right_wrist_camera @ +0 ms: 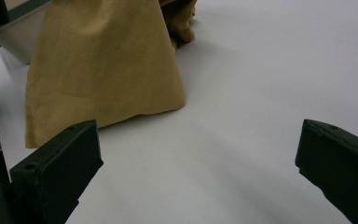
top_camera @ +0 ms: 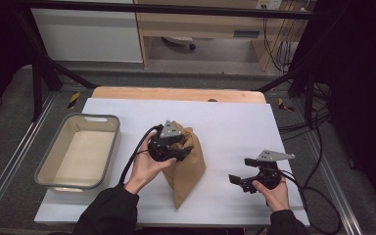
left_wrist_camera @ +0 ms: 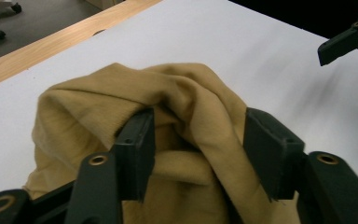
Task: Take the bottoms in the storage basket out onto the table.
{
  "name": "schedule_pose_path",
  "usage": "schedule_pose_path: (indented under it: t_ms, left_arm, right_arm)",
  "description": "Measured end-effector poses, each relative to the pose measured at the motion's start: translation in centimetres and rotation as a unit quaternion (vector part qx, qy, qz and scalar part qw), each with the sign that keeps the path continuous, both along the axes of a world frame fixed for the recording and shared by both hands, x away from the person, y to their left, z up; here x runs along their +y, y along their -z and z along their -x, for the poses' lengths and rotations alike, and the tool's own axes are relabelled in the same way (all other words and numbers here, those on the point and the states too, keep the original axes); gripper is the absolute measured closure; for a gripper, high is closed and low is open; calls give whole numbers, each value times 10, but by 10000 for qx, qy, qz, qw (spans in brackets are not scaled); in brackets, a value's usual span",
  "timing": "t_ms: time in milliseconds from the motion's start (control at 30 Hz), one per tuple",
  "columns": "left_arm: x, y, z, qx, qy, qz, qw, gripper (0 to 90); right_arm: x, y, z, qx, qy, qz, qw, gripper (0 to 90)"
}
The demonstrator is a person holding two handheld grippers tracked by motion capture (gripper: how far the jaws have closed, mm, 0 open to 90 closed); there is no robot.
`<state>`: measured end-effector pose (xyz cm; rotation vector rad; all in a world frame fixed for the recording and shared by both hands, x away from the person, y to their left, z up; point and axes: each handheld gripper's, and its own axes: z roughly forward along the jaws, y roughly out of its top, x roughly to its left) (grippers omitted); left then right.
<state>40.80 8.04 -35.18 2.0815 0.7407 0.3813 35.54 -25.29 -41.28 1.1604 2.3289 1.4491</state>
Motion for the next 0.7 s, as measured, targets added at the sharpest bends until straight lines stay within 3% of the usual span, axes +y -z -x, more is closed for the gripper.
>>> schedule_pose_path:
  t_ms: [267,700]
  left_arm:
    - [12,-2,1,258,-55,18,9997,303]
    - [35,-7,2,261,-174,-139,9994,183]
  right_arm:
    - [0,0,0,4,2,3,10000,7]
    - [0,1,0,14,4,21,10000,7]
